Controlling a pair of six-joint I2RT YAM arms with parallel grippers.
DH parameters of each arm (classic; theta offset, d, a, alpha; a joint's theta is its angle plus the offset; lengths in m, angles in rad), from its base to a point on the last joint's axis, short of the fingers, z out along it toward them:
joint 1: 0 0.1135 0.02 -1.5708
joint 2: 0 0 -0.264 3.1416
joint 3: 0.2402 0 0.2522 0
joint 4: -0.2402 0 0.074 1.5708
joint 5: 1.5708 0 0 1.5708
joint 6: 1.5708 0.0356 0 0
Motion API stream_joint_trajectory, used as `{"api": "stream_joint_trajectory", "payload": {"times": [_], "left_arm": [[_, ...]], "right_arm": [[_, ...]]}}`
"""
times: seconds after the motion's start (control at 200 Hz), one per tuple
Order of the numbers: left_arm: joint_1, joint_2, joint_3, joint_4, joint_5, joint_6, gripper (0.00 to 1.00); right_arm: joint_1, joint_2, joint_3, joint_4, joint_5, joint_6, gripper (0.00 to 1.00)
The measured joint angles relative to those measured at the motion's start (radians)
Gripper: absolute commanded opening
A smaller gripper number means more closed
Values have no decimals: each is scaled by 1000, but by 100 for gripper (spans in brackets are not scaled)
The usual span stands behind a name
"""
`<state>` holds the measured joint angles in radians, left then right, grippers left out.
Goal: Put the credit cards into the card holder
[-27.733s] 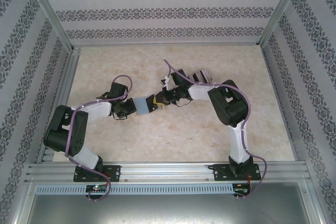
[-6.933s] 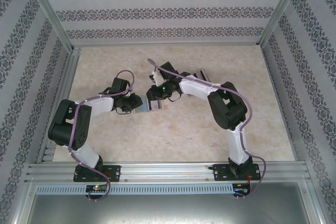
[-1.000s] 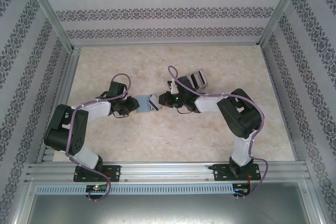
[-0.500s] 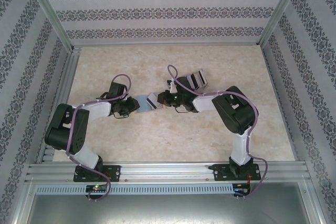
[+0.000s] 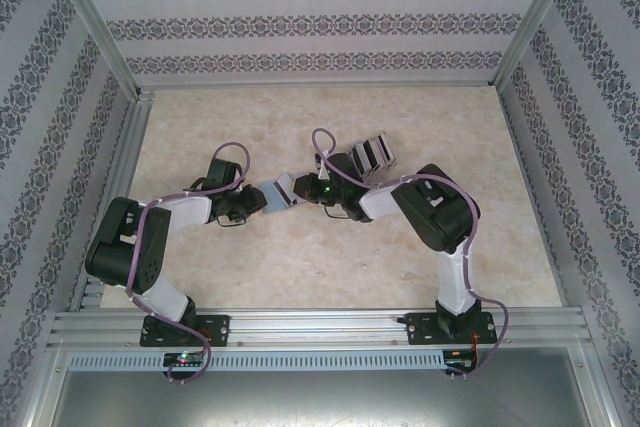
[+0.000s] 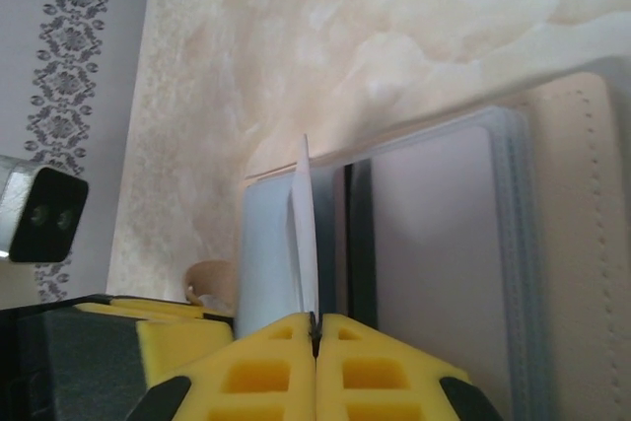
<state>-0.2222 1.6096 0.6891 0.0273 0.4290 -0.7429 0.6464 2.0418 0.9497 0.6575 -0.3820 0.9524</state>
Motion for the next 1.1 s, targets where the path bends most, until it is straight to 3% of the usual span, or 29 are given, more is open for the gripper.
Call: {"api": "stream_joint_trajectory", "payload": {"times": [0.64,0.769,0.879,1.104], "left_arm": [[0,13,-3,31,16,-8,23],[0,13,-3,31,16,-8,23],[0,13,-3,32,16,-8,23],[0,13,-3,33,18,-7,22]], "right_arm": [[50,27,5,51,106,-2,10],[66,21,6,36,124,-28,19],[77,-11,7,-17,129,-68,37],[67,-97,80,-346,126,-205,50]]}}
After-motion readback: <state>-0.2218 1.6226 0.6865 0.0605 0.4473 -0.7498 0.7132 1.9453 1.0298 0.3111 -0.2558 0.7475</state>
